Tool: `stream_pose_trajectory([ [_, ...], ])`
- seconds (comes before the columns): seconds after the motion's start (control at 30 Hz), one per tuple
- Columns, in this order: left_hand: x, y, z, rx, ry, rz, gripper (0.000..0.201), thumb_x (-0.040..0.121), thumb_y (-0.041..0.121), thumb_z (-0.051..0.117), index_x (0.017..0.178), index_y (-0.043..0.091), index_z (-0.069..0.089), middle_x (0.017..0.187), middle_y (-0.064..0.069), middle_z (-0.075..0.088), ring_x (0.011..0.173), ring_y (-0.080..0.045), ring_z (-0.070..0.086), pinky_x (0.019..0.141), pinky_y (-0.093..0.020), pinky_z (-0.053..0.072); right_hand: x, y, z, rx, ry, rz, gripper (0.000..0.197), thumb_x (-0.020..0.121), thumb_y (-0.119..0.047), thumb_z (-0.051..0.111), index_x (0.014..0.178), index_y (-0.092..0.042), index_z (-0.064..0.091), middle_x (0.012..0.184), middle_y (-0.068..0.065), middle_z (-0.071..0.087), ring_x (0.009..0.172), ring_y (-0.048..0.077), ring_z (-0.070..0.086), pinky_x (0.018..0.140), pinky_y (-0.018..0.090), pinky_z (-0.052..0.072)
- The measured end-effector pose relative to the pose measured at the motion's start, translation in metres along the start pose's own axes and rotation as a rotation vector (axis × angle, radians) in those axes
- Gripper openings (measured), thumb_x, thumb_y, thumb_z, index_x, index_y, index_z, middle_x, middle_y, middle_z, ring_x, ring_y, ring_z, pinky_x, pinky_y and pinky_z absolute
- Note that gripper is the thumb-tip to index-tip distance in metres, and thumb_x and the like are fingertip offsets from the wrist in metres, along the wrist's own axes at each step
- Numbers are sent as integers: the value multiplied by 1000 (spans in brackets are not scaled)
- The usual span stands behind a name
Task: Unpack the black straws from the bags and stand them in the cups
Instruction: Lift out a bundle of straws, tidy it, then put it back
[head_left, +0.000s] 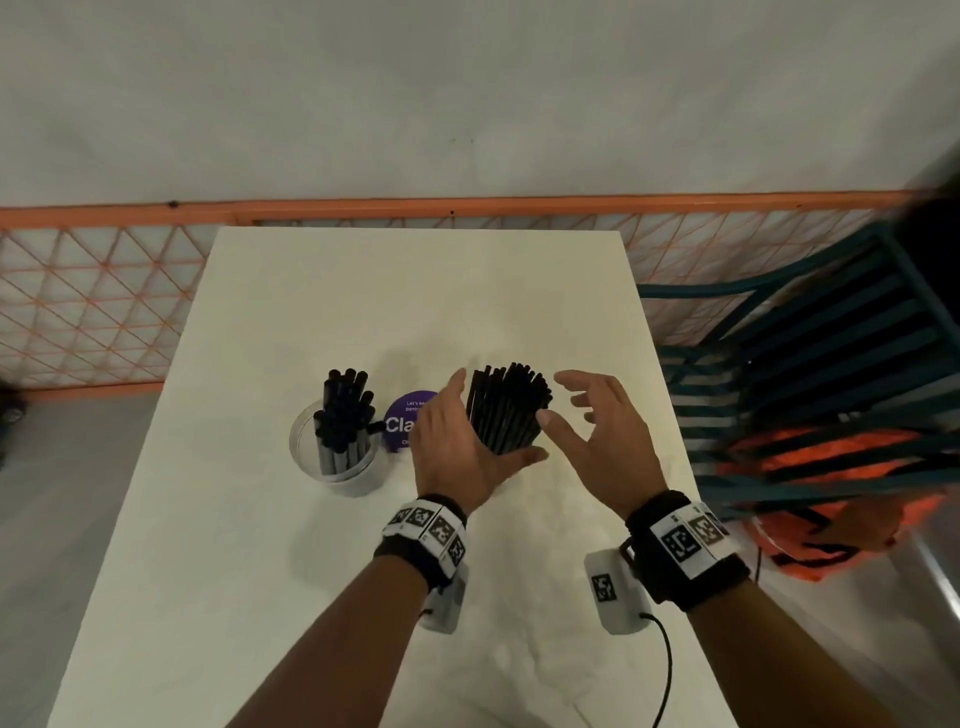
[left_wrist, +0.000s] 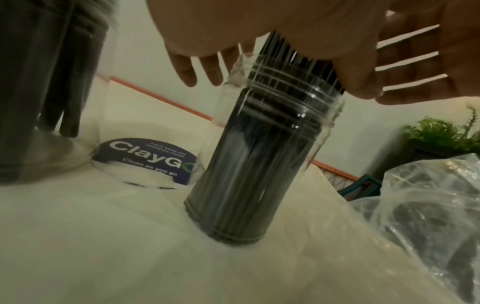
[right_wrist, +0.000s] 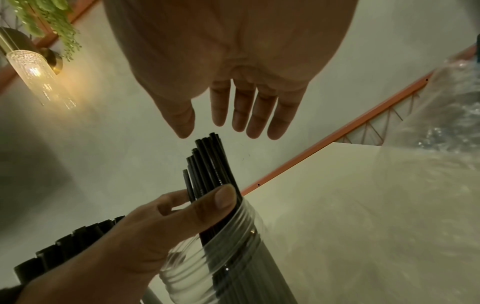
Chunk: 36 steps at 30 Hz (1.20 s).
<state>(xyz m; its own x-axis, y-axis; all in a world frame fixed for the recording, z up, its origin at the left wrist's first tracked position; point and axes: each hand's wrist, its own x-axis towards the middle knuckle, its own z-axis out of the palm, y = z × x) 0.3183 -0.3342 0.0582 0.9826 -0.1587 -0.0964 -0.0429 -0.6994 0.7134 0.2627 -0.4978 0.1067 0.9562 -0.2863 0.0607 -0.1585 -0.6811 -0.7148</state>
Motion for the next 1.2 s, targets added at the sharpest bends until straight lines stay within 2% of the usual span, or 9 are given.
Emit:
stream_pose_trajectory([
  [0.07,5,1,3,-8,-8,12,129,39,81,81,145,25,35,141,3,56,135,-22,46,115,-50,38,2,2,-1,6,-3,1,44,88,-43,64,128,-31,52,125,-12,52,104,6,57,87,33,53],
  [0.23,4,9,9,-56,28,44,117,47,72,85,144,26,37,142,4,54,137,-22,42,118,-46,31,8,2,-5,42,-28,6,50,89,-47,62,134,-30,48,127,-10,51,105,7,57,90,35,53],
  [0.37,3,13,15,162,53,234,92,57,64,81,135,27,48,131,6,63,135,-26,48,115,-57,32,9,-3,-5,83,-104,23,69,85,-59,57,144,-28,37,138,-8,47,116,7,53,96,30,48],
  [0.5,3,13,18,216,67,305,78,64,61,64,132,23,55,120,5,69,126,-29,56,110,-60,35,9,-7,0,22,-150,-30,74,87,-59,55,149,-26,31,148,-4,40,129,10,45,100,24,39],
  [0.6,5,15,18,202,73,323,69,69,57,48,127,22,60,117,1,70,125,-33,56,108,-61,37,8,-10,7,-53,-155,-97,72,89,-60,51,148,-24,32,149,-2,39,133,14,41,106,29,40],
  [0.7,8,17,15,213,8,307,65,71,51,42,125,20,60,122,-1,69,131,-34,52,114,-62,31,6,-11,15,-167,-152,-105,76,87,-67,42,146,-20,36,145,1,43,129,20,42,102,35,44],
  [0.87,10,19,7,242,-94,291,73,69,58,47,132,22,56,130,3,65,143,-29,39,121,-60,18,4,-12,17,-275,-108,-105,86,81,-77,39,143,-17,38,142,4,45,125,23,43,100,38,47],
  [1.03,10,16,9,311,-143,298,64,77,51,57,135,26,52,137,4,60,147,-29,34,121,-60,16,12,-20,20,-212,-131,-92,84,87,-69,39,152,-18,23,159,5,26,145,21,23,112,33,31],
  [1.2,11,16,12,316,-133,283,62,81,49,58,137,23,50,139,1,59,147,-29,34,122,-58,16,13,-17,31,-205,-181,-76,71,93,-61,39,149,-19,29,154,2,35,141,20,31,110,39,39],
])
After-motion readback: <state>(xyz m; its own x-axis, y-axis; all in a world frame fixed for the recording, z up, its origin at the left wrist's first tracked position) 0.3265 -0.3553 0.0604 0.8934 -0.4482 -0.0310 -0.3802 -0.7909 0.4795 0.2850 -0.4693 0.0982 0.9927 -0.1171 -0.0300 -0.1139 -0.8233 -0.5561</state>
